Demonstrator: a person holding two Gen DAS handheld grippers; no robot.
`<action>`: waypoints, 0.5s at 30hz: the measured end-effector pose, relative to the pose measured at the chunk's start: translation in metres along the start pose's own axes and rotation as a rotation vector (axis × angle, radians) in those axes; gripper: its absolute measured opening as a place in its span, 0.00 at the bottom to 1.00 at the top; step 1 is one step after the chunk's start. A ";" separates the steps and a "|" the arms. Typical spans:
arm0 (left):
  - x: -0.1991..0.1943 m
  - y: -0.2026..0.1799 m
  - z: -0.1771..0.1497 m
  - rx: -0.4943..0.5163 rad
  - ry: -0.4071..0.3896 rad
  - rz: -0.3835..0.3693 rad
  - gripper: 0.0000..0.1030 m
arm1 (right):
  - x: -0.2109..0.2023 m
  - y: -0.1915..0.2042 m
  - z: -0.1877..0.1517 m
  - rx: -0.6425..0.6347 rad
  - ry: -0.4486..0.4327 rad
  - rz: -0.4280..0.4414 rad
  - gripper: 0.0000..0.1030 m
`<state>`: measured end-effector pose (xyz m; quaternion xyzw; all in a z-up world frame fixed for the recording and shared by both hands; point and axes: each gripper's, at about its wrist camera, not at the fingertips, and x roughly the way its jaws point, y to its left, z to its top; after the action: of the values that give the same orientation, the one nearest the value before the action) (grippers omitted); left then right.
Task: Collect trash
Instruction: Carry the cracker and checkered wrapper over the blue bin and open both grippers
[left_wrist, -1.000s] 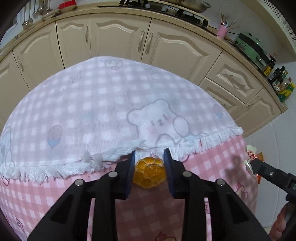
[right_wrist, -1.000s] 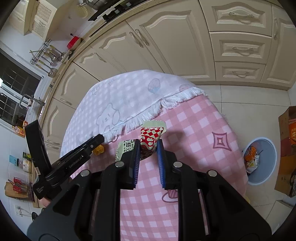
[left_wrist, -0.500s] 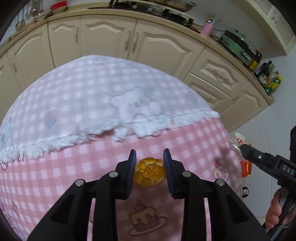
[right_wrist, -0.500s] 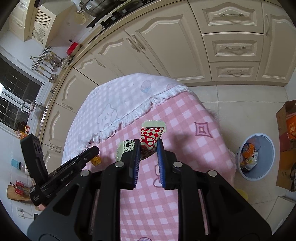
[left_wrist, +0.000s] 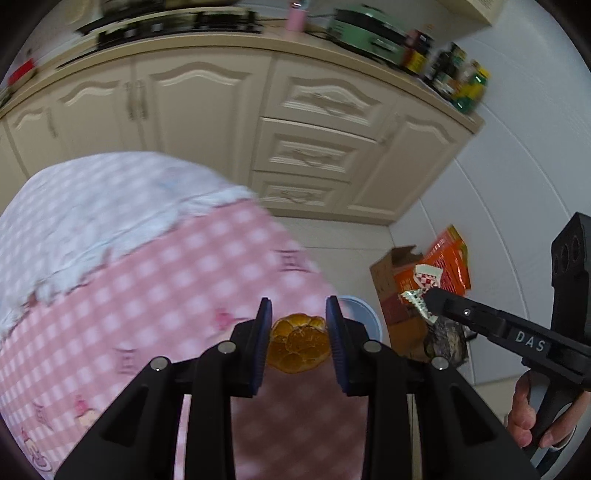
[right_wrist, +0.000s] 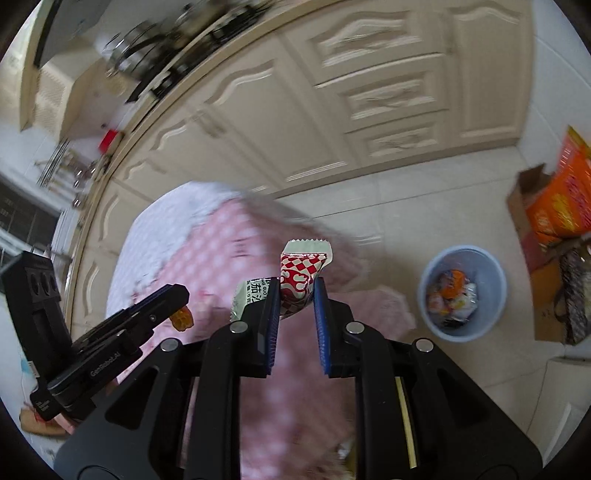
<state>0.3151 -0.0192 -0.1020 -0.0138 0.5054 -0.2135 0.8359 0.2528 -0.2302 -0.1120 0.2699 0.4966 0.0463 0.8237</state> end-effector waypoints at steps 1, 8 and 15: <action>0.005 -0.012 0.000 0.019 0.007 -0.007 0.28 | -0.005 -0.017 0.000 0.026 -0.008 -0.013 0.18; 0.064 -0.121 0.001 0.211 0.103 -0.068 0.28 | -0.027 -0.111 -0.006 0.176 -0.040 -0.083 0.18; 0.120 -0.201 0.000 0.349 0.139 -0.096 0.30 | -0.039 -0.192 -0.019 0.326 -0.049 -0.128 0.18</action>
<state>0.2942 -0.2460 -0.1542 0.1221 0.5159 -0.3381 0.7776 0.1802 -0.3990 -0.1816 0.3690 0.4935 -0.0939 0.7820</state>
